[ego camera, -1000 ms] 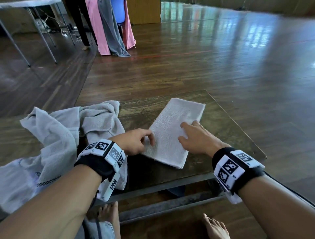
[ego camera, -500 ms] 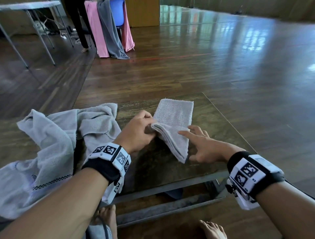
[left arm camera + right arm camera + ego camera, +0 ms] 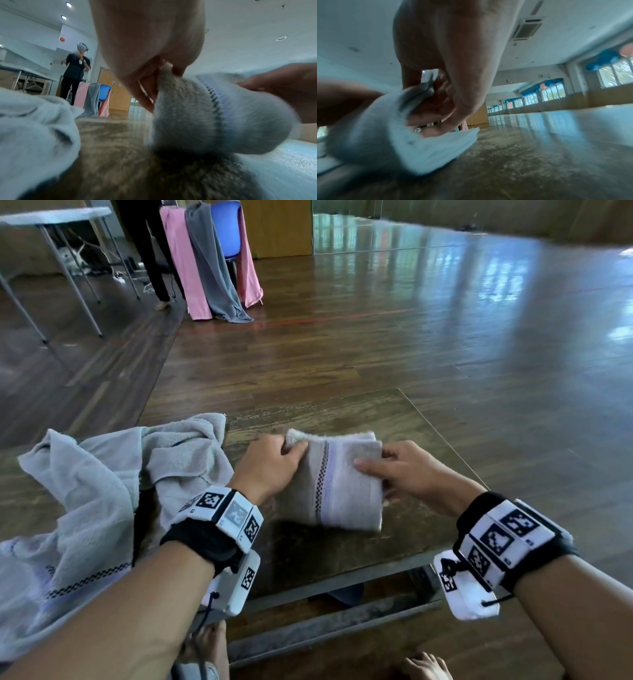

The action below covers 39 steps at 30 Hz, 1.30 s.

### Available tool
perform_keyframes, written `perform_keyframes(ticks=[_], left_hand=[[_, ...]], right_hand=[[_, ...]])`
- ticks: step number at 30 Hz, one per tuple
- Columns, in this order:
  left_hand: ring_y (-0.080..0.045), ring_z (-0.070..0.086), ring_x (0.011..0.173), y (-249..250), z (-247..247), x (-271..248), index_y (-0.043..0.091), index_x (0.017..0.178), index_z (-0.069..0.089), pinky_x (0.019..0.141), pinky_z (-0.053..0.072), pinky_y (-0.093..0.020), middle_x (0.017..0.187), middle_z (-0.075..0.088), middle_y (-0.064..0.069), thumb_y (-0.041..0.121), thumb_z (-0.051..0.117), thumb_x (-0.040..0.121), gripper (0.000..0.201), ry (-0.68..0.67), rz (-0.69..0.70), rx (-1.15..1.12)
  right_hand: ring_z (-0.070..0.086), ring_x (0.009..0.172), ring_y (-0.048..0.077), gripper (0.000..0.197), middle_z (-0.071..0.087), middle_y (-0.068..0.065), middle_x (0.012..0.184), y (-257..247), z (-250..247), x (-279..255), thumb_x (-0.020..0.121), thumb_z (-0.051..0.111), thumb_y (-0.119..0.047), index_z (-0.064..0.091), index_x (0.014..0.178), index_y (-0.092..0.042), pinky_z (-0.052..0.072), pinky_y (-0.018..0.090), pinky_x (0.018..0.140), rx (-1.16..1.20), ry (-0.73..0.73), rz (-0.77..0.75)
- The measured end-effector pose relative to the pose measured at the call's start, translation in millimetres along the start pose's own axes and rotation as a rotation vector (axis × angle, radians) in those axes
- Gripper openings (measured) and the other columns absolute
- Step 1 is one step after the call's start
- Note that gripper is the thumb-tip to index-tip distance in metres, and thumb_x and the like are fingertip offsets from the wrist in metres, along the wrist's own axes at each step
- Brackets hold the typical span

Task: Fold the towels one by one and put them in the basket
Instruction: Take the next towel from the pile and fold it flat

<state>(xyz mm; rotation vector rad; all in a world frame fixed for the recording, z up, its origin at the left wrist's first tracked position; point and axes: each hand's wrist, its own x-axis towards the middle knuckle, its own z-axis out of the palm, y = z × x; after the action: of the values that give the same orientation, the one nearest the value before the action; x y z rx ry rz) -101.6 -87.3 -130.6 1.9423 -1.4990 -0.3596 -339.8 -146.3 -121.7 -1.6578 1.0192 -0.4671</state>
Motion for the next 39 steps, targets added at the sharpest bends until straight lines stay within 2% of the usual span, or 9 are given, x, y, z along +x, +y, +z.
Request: perform_keyframes(ticks=[3,5,9,20,22,25,32,35,39], left_hand=[[-0.023,0.068,0.064,-9,2,-1,0.011,0.067,0.062,0.063,0.06,-0.042,0.067,0.068,-0.002,0.046,0.066,0.08,0.038,-0.333,-0.233,0.088],[-0.02,0.062,0.048,-12,3,-1,0.015,0.056,0.055,0.053,0.057,-0.036,0.051,0.06,0.002,0.038,0.068,0.069,0.029,-0.424,-0.311,0.044],[-0.017,0.045,0.047,-9,5,7,0.018,0.052,0.045,0.051,0.039,-0.027,0.048,0.046,0.005,0.031,0.064,0.07,0.03,-0.292,-0.244,0.075],[-0.024,0.056,0.076,-13,22,7,0.017,0.074,0.046,0.058,0.035,-0.032,0.079,0.056,-0.001,0.044,0.059,0.091,0.035,-0.254,-0.15,0.258],[-0.024,0.057,0.088,-11,20,7,0.02,0.092,0.048,0.071,0.042,-0.034,0.092,0.057,0.001,0.049,0.06,0.087,0.032,-0.254,-0.191,0.24],[-0.022,0.058,0.091,-7,16,3,0.028,0.111,0.046,0.085,0.049,-0.038,0.098,0.058,0.004,0.049,0.06,0.08,0.039,-0.24,-0.199,0.181],[-0.022,0.037,0.131,6,24,-2,0.036,0.137,0.047,0.105,0.038,-0.047,0.142,0.046,0.002,0.055,0.051,0.091,0.049,-0.29,0.163,0.32],[-0.019,0.033,0.135,11,36,-5,0.043,0.134,0.049,0.109,0.026,-0.049,0.139,0.05,0.007,0.059,0.048,0.093,0.044,-0.404,0.2,0.392],[-0.017,0.04,0.125,15,41,-5,0.042,0.113,0.062,0.105,0.022,-0.044,0.119,0.058,0.008,0.049,0.056,0.093,0.022,-0.258,0.258,0.312]], right_hand=[[0.078,0.084,0.028,0.02,0.078,0.011,0.093,7,4,4,0.093,0.073,-0.025,0.07,0.103,-0.007,0.062,0.036,0.063,-0.035,-0.123,0.27],[0.078,0.078,0.022,0.022,0.078,0.01,0.092,11,8,8,0.092,0.074,-0.021,0.069,0.104,-0.004,0.06,0.03,0.059,-0.065,-0.101,0.333],[0.071,0.057,0.012,0.012,0.075,-0.001,0.072,8,10,18,0.095,0.068,-0.022,0.068,0.097,-0.01,0.055,0.024,0.05,-0.088,-0.029,0.334],[0.067,0.048,0.017,0.021,0.069,0.01,0.071,3,18,25,0.09,0.061,-0.021,0.062,0.092,-0.001,0.053,0.025,0.045,-0.28,0.109,0.414],[0.071,0.063,0.02,0.038,0.07,0.009,0.081,4,18,22,0.086,0.066,-0.032,0.056,0.1,0.001,0.055,0.03,0.054,-0.485,0.155,0.377],[0.06,0.098,0.026,0.044,0.057,0.003,0.11,7,18,19,0.082,0.07,-0.039,0.048,0.115,-0.018,0.052,0.037,0.075,-0.683,0.242,0.201],[0.053,0.099,0.015,0.011,0.058,-0.006,0.107,11,12,20,0.088,0.071,-0.023,0.06,0.091,-0.025,0.039,0.028,0.077,-0.677,0.283,-0.091],[0.053,0.103,0.014,0.009,0.06,-0.009,0.102,15,11,20,0.091,0.069,-0.022,0.06,0.092,-0.024,0.039,0.028,0.078,-0.658,0.212,-0.14],[0.054,0.091,0.016,0.012,0.062,-0.011,0.083,15,8,21,0.089,0.068,-0.025,0.058,0.082,-0.027,0.04,0.029,0.067,-0.626,0.249,-0.172]])
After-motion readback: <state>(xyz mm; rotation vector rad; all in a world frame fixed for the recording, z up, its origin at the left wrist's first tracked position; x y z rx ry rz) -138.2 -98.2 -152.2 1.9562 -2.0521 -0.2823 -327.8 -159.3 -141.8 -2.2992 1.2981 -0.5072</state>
